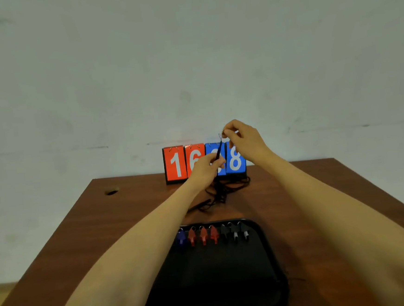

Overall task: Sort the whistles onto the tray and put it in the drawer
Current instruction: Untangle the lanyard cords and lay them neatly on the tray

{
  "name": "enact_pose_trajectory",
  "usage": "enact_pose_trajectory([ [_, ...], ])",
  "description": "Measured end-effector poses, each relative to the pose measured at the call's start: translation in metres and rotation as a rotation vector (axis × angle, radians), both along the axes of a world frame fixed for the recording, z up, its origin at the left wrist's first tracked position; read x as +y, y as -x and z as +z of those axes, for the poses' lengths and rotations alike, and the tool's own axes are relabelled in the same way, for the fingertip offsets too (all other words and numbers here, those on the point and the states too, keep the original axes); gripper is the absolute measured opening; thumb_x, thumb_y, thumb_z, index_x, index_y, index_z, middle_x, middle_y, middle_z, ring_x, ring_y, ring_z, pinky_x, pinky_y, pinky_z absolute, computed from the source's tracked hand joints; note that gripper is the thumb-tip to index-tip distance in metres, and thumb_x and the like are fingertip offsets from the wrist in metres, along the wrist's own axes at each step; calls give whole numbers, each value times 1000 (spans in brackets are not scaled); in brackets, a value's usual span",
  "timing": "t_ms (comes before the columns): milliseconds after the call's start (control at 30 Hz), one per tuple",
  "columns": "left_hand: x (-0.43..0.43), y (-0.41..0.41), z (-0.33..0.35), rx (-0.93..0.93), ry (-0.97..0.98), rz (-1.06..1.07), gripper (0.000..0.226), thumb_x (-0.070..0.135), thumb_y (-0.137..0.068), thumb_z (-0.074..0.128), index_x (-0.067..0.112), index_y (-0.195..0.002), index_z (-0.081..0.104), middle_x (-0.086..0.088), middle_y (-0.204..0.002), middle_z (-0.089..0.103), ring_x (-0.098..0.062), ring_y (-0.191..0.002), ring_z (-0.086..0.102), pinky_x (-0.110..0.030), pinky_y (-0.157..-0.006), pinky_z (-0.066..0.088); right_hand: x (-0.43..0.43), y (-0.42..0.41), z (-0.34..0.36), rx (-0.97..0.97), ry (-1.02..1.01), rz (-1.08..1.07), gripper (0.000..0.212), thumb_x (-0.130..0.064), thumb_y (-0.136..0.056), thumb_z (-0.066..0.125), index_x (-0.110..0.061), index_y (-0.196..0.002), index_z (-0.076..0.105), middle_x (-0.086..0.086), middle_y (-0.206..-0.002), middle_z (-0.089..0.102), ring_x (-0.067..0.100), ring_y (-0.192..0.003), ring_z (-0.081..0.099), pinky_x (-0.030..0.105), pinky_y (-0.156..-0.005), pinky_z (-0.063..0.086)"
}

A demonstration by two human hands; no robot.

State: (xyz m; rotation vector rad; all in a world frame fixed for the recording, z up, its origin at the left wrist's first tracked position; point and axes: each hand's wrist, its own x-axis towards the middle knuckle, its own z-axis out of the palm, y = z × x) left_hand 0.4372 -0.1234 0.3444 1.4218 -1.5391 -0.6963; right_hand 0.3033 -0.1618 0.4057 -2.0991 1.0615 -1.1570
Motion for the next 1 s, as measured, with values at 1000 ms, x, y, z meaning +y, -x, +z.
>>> enact_pose_trajectory([
  [1000,91,-111,31,-877,-2,500,34,-1,-94,39,9,-121,57,-11,-118,59,-28,-103,57,-36,-81,46,32,104,20,214,-54,-477,17,-7,-95,30,-8,-103,46,14,-103,63,33,-89,64,41,-74,51],
])
